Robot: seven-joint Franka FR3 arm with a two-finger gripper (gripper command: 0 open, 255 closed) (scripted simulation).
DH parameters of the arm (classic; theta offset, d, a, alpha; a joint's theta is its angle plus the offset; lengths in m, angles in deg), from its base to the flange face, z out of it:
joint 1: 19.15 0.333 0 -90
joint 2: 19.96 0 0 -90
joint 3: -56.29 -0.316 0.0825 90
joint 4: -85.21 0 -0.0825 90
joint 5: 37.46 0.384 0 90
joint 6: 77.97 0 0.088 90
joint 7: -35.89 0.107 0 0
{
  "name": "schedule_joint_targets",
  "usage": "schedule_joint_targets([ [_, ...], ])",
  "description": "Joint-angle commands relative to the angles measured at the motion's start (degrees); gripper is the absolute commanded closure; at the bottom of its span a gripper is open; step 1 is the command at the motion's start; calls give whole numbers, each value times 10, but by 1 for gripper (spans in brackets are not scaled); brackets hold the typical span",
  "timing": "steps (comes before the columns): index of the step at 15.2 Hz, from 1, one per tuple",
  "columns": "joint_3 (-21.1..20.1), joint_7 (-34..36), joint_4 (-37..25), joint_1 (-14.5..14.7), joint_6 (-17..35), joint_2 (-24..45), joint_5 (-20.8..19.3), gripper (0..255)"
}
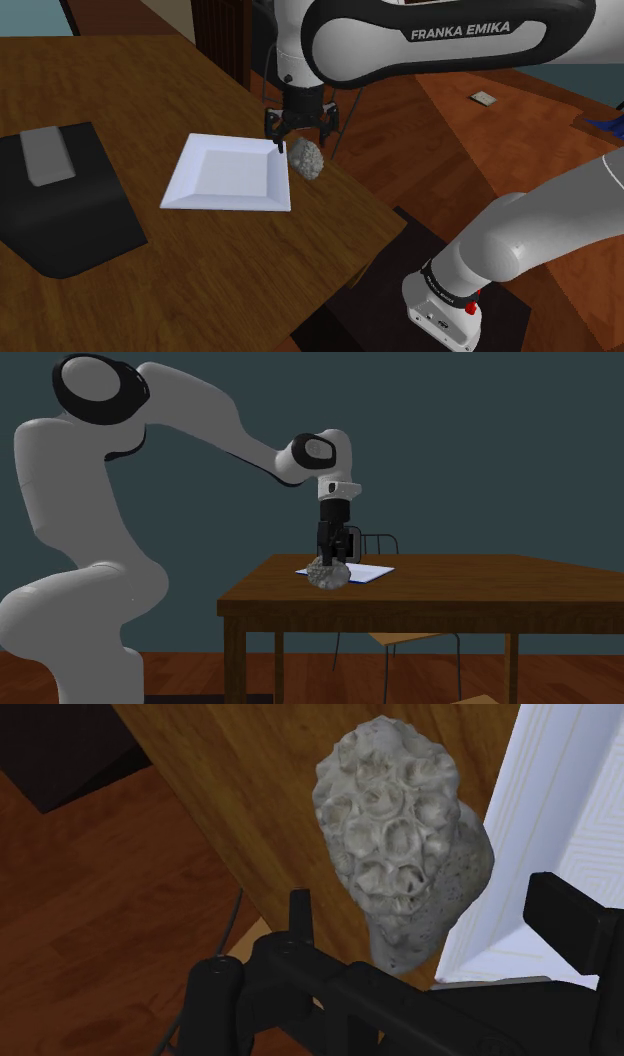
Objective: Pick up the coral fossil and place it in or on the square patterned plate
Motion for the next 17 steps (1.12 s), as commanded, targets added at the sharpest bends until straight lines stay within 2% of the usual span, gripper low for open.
schedule_joint_targets([
  [1, -1, 1, 17, 0, 18, 2, -1, 0],
  [10, -1, 1, 22, 0, 23, 2, -1, 0],
  [11, -1, 1, 22, 0, 23, 2, -1, 255],
  [17, -1, 1, 22, 0, 23, 2, -1, 255],
])
